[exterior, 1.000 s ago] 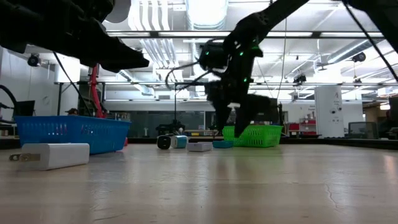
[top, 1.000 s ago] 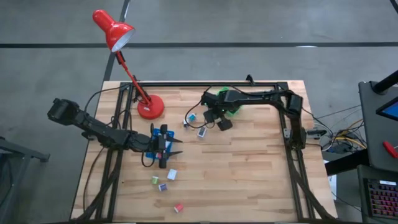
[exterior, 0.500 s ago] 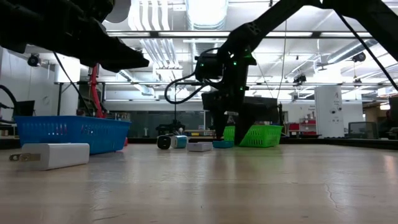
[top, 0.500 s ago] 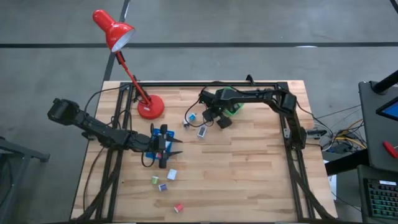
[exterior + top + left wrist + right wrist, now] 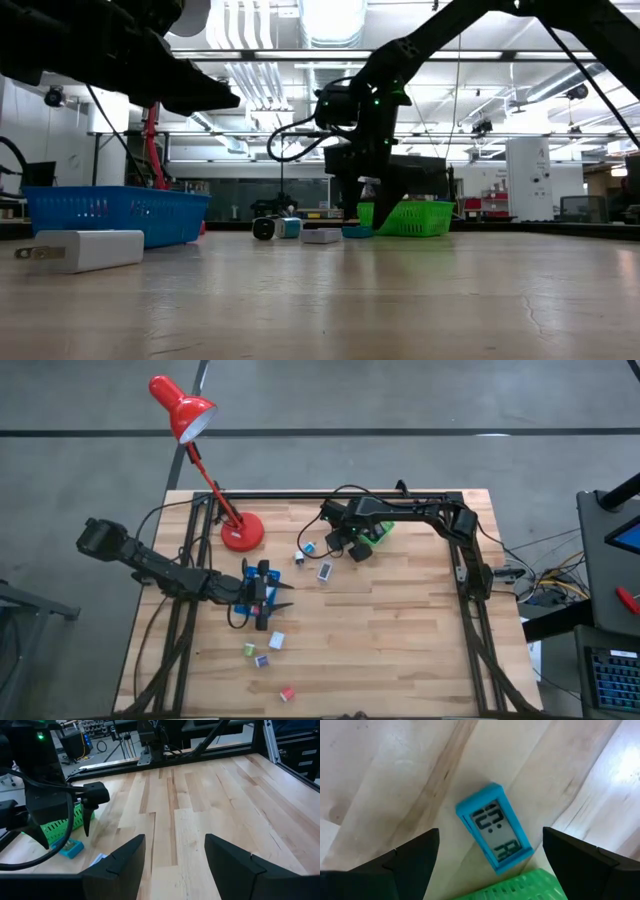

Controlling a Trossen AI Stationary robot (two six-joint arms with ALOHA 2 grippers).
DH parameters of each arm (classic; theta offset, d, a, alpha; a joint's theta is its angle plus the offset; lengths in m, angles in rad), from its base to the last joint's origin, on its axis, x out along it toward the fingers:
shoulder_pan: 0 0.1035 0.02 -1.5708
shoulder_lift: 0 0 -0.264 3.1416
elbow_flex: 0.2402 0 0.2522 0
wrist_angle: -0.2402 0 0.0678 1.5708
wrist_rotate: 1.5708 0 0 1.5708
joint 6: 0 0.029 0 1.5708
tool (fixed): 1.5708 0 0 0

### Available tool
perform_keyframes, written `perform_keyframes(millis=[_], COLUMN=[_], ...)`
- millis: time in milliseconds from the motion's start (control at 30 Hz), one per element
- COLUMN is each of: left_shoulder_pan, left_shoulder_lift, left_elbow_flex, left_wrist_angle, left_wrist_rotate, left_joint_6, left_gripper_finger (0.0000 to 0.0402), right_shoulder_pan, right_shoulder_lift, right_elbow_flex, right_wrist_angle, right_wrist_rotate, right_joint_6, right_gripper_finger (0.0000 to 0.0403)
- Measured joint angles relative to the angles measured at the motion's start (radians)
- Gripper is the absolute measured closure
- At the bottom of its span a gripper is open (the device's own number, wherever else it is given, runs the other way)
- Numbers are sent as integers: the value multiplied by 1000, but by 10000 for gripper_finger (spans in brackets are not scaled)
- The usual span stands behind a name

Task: Pick & Place Office items
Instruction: Put the light blue digital clock into the green basket

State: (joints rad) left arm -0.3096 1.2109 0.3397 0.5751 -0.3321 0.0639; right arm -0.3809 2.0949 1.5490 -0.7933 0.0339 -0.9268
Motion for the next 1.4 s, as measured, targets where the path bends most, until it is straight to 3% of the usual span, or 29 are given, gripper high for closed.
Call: perform_keyframes(millis=[933, 1167, 1400], left_shoulder_pan=[1, 1, 1], left_shoulder_lift=[0, 0, 0], left_elbow_flex=[1, 1, 1], left_wrist_angle=[0, 0, 1], left_wrist_rotate=[3, 3, 3], left_joint_6=[-7, -6, -4], left_gripper_finger=[193, 193, 193], right_shoulder_pan=[-13, -12, -11], right_shoulder_lift=[71, 72, 72], right_elbow_flex=[33, 32, 31], right_wrist_angle=[-24, -48, -73], right_wrist_rotate=[-68, -64, -61], right_joint_6=[-16, -17, -22], right_gripper_finger=[67, 115, 229])
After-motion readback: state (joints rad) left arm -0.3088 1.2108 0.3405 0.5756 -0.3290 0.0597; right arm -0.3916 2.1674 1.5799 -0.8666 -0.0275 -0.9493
